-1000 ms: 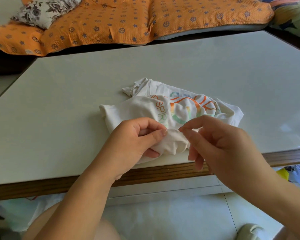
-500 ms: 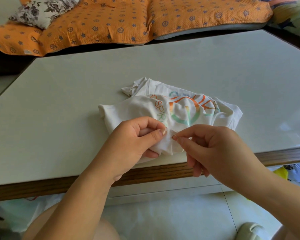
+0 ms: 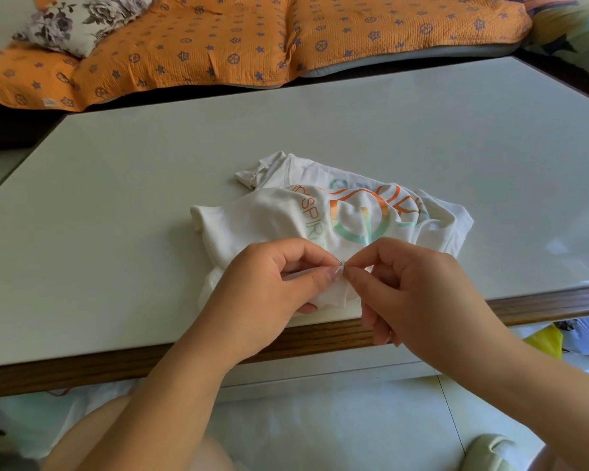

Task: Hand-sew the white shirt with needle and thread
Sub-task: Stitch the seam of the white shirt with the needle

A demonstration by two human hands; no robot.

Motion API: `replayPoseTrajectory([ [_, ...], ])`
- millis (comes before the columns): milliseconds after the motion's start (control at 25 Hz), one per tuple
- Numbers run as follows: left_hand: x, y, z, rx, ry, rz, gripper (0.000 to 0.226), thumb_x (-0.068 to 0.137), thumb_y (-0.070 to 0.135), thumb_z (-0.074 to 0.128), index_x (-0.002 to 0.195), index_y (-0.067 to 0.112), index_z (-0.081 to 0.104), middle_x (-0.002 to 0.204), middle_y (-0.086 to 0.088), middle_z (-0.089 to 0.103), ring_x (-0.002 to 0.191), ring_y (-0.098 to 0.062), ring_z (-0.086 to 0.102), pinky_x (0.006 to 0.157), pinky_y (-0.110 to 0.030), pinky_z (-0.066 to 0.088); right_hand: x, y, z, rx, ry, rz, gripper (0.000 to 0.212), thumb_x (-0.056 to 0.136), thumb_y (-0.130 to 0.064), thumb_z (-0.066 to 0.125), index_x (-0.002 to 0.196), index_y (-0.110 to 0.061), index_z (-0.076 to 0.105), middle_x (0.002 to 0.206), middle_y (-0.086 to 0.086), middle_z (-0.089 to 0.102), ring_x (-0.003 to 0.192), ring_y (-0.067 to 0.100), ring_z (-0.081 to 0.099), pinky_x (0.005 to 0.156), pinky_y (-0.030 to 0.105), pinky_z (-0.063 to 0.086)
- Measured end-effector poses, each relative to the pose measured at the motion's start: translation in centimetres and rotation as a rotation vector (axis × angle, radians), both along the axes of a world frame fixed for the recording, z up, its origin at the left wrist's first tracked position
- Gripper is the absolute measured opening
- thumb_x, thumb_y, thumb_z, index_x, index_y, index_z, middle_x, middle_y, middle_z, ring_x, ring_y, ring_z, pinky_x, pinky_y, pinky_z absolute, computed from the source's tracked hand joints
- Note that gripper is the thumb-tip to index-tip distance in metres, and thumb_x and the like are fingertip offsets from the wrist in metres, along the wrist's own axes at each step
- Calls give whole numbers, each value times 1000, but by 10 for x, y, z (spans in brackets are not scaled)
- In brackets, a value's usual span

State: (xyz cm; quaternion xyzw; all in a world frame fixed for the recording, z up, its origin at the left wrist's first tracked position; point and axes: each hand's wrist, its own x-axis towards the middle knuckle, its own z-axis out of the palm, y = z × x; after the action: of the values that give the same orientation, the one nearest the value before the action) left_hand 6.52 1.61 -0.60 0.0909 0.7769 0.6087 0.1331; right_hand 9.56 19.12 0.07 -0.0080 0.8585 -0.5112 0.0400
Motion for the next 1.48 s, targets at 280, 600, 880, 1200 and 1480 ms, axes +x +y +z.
replayPoseTrajectory([
  [280,-2,6,-7,31,-3,83,12,86,20,72,88,31,78,82,9,76,74,-1,68,63,-20,55,-5,-4,-2,-221,-104,-23,8,95,-22,58,91,-15,58,62,7,69,50,23,67,46,27,53],
  [600,0,9,-12,-169,167,92,14,88,24,71,89,36,78,78,14,75,78,-1,70,83,-35,59,-11,-5,-6,-322,-88,11,5,98,-13,52,98,-12,57,71,13,71,65,27,72,59,33,60],
  [880,2,15,5,-164,126,127,22,89,23,71,79,42,76,83,20,74,83,2,68,76,-23,56,-25,7,9,-164,58,-68,11,99,-23,49,89,-20,51,78,4,69,53,16,66,47,28,45],
  [1200,3,14,30,-80,-130,48,8,91,13,68,94,15,76,84,4,73,75,-6,68,65,-18,54,-44,34,27,-1175,-272,-62,18,102,-4,40,86,-7,49,76,18,67,74,32,73,63,36,61],
  [1480,-13,3,29,-62,-168,-86,12,92,7,64,97,11,74,88,-3,73,78,-7,67,66,-19,57,-62,37,24,-823,20,-239,11,99,-11,48,88,-16,49,71,8,71,89,29,73,90,40,50],
])
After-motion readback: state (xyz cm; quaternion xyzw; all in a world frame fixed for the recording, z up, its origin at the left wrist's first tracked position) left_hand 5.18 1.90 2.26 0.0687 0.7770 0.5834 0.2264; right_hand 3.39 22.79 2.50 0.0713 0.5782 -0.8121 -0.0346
